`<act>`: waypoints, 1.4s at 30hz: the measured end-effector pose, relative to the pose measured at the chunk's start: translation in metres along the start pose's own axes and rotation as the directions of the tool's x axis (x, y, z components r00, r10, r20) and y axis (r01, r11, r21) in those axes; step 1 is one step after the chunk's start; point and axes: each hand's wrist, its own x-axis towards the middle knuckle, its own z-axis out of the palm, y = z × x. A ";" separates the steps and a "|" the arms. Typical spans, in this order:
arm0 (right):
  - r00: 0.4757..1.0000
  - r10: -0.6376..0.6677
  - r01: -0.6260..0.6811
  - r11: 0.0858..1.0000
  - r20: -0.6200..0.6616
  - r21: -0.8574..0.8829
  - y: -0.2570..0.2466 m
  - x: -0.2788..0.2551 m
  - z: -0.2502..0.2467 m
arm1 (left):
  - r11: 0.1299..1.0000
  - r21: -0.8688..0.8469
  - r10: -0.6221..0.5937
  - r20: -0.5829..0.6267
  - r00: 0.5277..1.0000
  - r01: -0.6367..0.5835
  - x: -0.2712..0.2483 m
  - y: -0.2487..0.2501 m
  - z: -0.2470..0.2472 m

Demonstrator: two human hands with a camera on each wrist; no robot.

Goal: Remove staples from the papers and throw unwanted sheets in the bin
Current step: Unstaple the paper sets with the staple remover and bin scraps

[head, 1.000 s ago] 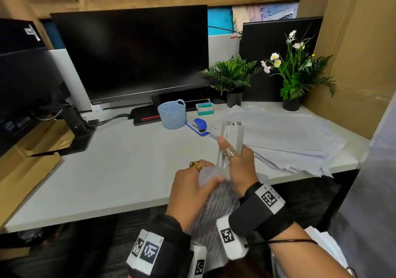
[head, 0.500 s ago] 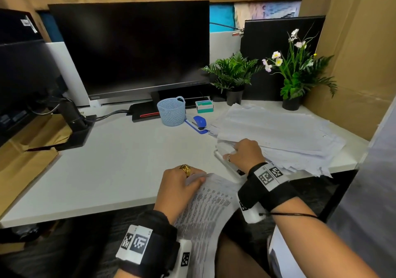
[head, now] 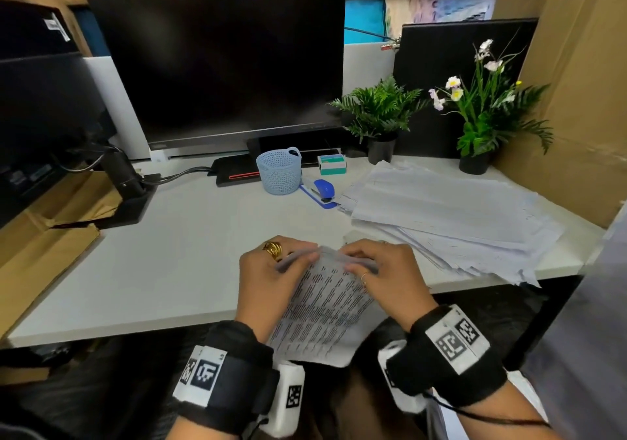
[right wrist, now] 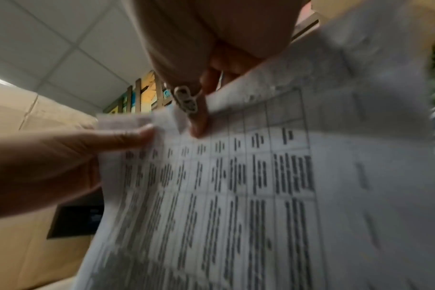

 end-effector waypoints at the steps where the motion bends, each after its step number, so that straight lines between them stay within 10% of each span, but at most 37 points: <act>1: 0.994 -0.065 0.067 0.998 -0.088 0.015 0.004 -0.003 0.001 | 0.999 -0.016 0.037 0.022 0.999 -0.037 0.000 -0.001 0.000; 6: 0.878 -0.374 0.393 0.919 -0.299 0.005 0.009 -0.015 -0.008 | 0.956 0.056 0.287 0.045 0.957 -0.290 -0.008 -0.009 0.001; 14: 0.857 -0.432 0.411 0.902 -0.280 -0.136 0.006 -0.019 -0.026 | 0.922 0.019 0.386 0.003 0.923 -0.386 -0.010 -0.005 0.017; 18: 0.981 -0.179 0.190 0.840 0.071 -0.508 0.013 -0.029 -0.046 | 0.956 -0.013 0.293 0.125 0.948 -0.294 -0.011 -0.016 0.032; 21: 0.940 0.200 0.050 0.722 0.278 -0.690 0.032 -0.043 -0.071 | 0.945 0.146 0.233 0.327 0.916 -0.293 -0.012 -0.027 0.052; 31: 0.671 0.732 -0.476 0.304 -0.117 -0.825 0.126 -0.122 -0.144 | 0.808 0.500 0.120 0.377 0.918 -0.311 0.008 -0.036 0.143; 42: 0.459 0.880 -0.661 0.251 -0.117 -0.707 0.230 -0.177 -0.097 | 0.843 0.438 0.134 0.390 0.911 -0.312 0.010 -0.051 0.153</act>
